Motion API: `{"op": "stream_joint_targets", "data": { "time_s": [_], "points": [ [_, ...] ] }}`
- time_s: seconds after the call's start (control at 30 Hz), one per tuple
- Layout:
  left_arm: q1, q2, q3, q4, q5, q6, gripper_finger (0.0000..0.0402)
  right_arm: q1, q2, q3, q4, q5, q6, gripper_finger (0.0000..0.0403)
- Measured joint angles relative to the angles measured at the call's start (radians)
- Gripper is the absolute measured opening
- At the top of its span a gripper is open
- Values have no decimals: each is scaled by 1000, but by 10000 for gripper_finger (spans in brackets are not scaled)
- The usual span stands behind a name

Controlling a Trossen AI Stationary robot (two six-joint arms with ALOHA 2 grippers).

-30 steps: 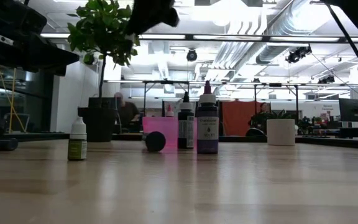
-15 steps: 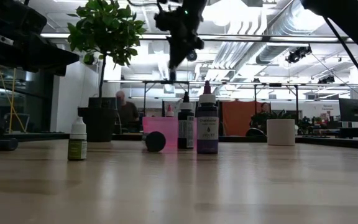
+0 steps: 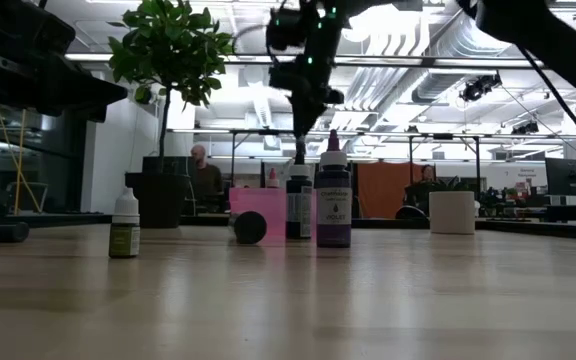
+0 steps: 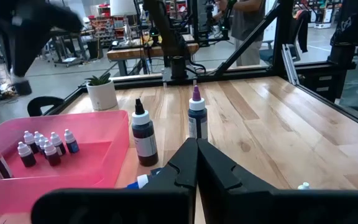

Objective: Pick & Place food coloring
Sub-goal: Put the purple food coloring bottle into the pink bin

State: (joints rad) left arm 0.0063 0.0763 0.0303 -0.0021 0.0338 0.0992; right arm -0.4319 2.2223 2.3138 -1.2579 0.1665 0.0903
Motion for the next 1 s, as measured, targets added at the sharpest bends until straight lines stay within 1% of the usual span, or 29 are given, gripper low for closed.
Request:
{"op": "stream_joint_targets", "data": {
  "time_s": [0.1,0.37,0.57,0.73,1.0],
  "points": [
    [0,0,0,0,0,0,0,-29,32,0,7,-37,27,38],
    [0,0,0,0,0,0,0,-87,95,0,40,-85,136,38],
    [0,0,0,0,0,0,0,-125,112,0,58,-60,194,38],
    [0,0,0,0,0,0,0,-149,132,0,71,-60,223,38],
    [0,0,0,0,0,0,0,-160,168,0,108,-61,250,38]
  ]
}}
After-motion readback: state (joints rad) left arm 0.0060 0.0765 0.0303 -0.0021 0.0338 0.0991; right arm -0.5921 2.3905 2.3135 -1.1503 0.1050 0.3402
